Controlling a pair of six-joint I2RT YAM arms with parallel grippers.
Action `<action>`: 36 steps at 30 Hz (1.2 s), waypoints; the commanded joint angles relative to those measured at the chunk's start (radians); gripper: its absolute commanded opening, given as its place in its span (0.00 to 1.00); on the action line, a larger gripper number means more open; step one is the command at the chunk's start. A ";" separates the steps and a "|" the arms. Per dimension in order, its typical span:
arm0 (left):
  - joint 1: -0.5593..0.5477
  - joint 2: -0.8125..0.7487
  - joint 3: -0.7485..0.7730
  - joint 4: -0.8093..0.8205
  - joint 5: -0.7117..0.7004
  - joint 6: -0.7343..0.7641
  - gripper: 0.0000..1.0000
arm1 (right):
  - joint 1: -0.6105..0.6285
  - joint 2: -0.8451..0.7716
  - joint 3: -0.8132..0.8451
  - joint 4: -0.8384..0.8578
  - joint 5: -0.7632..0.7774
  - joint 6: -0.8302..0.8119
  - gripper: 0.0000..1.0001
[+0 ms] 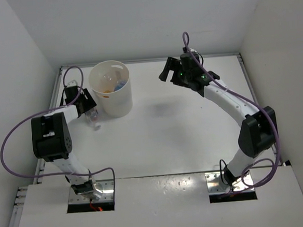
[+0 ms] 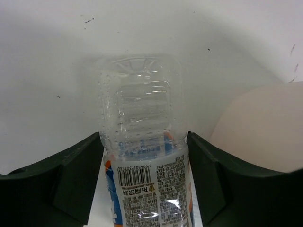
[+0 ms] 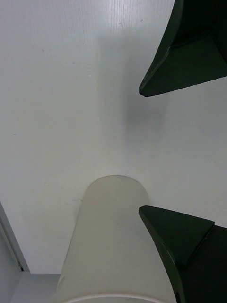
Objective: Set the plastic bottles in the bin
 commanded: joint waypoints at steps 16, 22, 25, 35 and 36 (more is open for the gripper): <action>0.083 -0.072 0.432 -0.044 -0.295 -0.043 0.56 | -0.043 0.079 0.092 0.021 -0.139 0.058 1.00; 0.066 -0.119 0.554 0.045 -0.154 -0.082 0.49 | -0.052 0.045 0.021 0.056 -0.157 0.078 1.00; -0.003 -0.133 0.554 0.071 -0.126 -0.082 0.49 | -0.052 0.025 -0.001 0.069 -0.157 0.087 1.00; -0.201 -0.144 0.580 0.111 -0.120 -0.001 0.51 | -0.070 -0.025 -0.051 0.070 -0.166 0.087 1.00; -0.210 -0.153 0.589 0.111 -0.120 -0.001 0.52 | -0.080 -0.026 -0.066 0.070 -0.166 0.087 1.00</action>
